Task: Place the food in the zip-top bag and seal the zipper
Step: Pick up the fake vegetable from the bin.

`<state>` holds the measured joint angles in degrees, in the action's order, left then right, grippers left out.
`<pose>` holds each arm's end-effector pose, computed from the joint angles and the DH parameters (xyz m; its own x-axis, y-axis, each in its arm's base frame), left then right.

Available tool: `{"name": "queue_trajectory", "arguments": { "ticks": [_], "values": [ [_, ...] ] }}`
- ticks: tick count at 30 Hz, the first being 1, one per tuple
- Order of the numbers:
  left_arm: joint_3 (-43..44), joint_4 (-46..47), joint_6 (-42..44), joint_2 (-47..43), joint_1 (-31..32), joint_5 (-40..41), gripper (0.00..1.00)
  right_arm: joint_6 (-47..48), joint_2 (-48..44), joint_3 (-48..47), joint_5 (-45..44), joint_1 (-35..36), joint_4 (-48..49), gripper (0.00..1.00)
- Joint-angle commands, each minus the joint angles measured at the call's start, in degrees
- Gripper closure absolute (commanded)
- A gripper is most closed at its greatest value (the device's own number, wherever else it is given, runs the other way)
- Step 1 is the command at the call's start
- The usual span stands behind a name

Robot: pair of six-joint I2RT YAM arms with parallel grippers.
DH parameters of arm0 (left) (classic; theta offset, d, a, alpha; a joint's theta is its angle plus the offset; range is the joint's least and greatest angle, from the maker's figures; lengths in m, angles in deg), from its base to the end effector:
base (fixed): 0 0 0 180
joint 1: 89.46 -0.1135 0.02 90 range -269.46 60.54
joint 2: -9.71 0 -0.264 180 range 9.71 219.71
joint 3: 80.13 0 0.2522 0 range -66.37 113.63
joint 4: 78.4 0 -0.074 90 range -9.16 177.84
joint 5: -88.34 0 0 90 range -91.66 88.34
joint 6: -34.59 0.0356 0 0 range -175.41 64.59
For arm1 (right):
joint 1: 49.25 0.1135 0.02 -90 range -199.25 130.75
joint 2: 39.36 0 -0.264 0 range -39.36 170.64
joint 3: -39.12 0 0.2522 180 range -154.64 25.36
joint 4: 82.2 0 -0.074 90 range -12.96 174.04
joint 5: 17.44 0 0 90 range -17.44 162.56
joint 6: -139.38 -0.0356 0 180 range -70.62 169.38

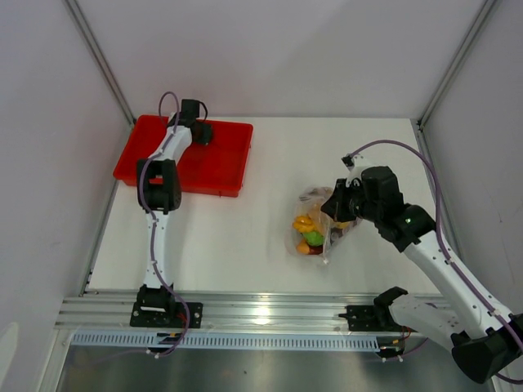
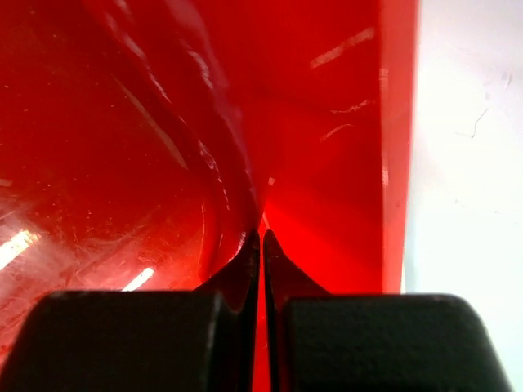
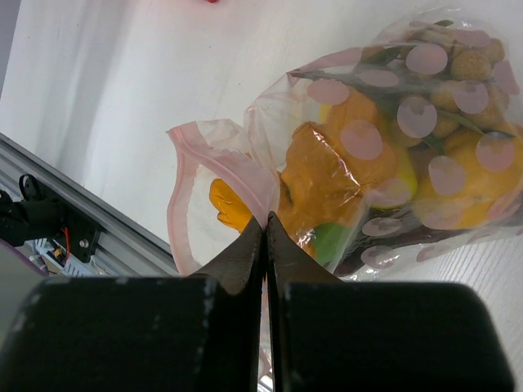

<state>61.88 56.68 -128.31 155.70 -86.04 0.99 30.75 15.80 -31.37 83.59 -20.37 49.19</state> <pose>0.5616 -0.0319 0.1611 -0.2491 -0.9416 -0.2266 -0.7104 0.3367 -0.6181 0.1749 0.1042 0.3371 -0.6515 -0.0013 -0.7587 -0.4284 0.8259 0.3665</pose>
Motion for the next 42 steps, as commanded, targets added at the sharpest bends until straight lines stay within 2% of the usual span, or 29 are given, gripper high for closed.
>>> {"name": "queue_trajectory", "arguments": {
  "ticks": [1,7,11,15,23,28,31,32,35,39,42],
  "values": [
    [7.68,-2.93,2.94,1.39,0.18,1.38,0.96,0.0,-1.45,-0.22,-0.04,-0.5,1.98,1.0],
    [3.24,-2.41,4.7,-0.71,0.1,1.99,0.99,-0.53,-1.63,-0.4,0.84,-0.76,2.33,1.0],
    [9.63,-8.47,7.68,1.39,-0.08,2.79,0.98,-0.53,-2.51,-0.66,1.01,-0.85,2.07,1.0],
    [9.39,-9.18,9.62,1.4,-0.34,1.74,0.95,-0.61,-3.39,-1.45,0.93,-0.93,1.8,1.0],
    [9.31,-10.86,14.19,0.79,-0.43,1.04,0.98,-0.62,-4.88,-2.07,0.75,-0.93,1.01,1.0],
    [-0.08,-2.88,14.98,-2.46,-1.57,-5.63,0.99,-0.35,-4.88,-1.72,1.01,-1.02,1.01,1.0],
    [-8.77,9.75,14.89,-7.2,-1.58,-9.15,0.99,0.0,-4.71,-1.54,0.75,-1.02,0.93,1.0],
    [-17.76,17.89,14.98,-10.96,-1.4,-9.25,1.0,0.0,-4.71,-1.54,0.58,-1.2,0.84,1.0],
    [-26.08,25.51,15.15,-15.98,-0.87,-7.23,0.99,0.18,-4.62,-1.19,0.49,-1.2,0.84,1.0],
    [-28.66,29.66,16.21,-18.55,-0.52,-6.43,0.99,-0.17,-4.44,-0.75,0.84,-1.2,1.28,1.0],
    [-26.57,29.67,16.65,-18.64,-0.43,-6.7,0.99,-0.61,-4.44,-0.49,1.54,-1.2,2.07,1.0]
  ]
}}
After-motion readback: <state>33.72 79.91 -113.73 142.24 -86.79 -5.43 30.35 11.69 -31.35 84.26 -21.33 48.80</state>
